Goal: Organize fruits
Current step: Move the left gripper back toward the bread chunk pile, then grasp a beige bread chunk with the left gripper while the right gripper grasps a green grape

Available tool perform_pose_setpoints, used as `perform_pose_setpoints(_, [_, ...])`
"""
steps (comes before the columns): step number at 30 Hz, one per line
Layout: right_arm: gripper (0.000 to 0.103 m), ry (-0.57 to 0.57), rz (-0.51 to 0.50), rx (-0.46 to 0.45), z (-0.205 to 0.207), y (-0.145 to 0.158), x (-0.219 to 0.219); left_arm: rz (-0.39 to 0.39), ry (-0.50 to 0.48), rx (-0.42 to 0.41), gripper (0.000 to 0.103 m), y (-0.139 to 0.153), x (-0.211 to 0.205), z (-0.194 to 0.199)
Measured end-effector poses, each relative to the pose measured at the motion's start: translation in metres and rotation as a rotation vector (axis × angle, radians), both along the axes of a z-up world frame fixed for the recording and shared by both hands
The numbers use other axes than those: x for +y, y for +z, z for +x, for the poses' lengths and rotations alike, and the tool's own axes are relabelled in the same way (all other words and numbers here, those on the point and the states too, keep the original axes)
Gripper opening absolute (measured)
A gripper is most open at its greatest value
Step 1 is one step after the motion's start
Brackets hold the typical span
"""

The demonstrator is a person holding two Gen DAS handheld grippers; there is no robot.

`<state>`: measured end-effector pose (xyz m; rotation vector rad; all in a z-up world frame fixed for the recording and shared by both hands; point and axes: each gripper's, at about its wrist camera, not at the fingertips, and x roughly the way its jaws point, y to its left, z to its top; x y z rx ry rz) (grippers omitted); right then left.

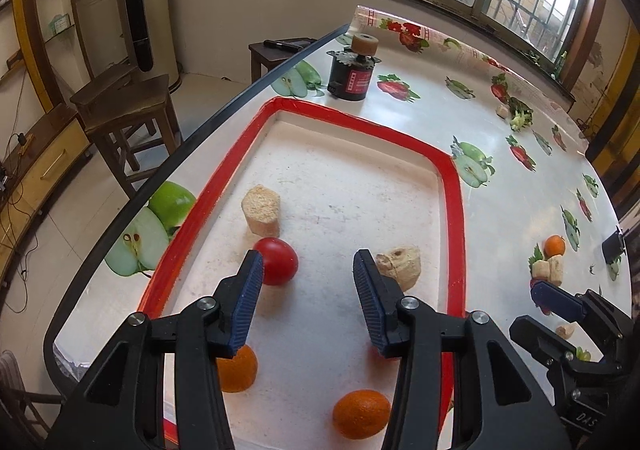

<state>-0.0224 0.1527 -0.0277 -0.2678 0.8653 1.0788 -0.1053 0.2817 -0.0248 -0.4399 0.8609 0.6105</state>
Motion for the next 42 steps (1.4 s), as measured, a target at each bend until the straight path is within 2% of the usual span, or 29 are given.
perform_pose_setpoints(16, [0.055, -0.132, 0.014, 0.008, 0.022, 0.001, -0.065, 0.009, -0.102, -0.005, 0.045, 0.007, -0.055, 0.01])
perform_pose_setpoints(19, [0.055, -0.155, 0.017, 0.004, 0.025, 0.002, -0.08, 0.019, -0.12, -0.006, 0.058, 0.009, -0.065, 0.012])
perform_pose_setpoints(20, [0.055, -0.164, 0.018, 0.002, 0.026, 0.003, -0.084, 0.026, -0.127, -0.009, 0.059, 0.01, -0.07, 0.011])
perform_pose_setpoints(31, [0.056, -0.283, 0.009, -0.002, 0.038, 0.002, -0.147, 0.024, -0.227, -0.006, 0.059, 0.009, -0.111, 0.026])
perform_pose_setpoints(42, [0.056, -0.387, -0.023, 0.007, 0.036, -0.012, -0.209, 0.007, -0.332, 0.019, 0.059, -0.002, -0.154, 0.047])
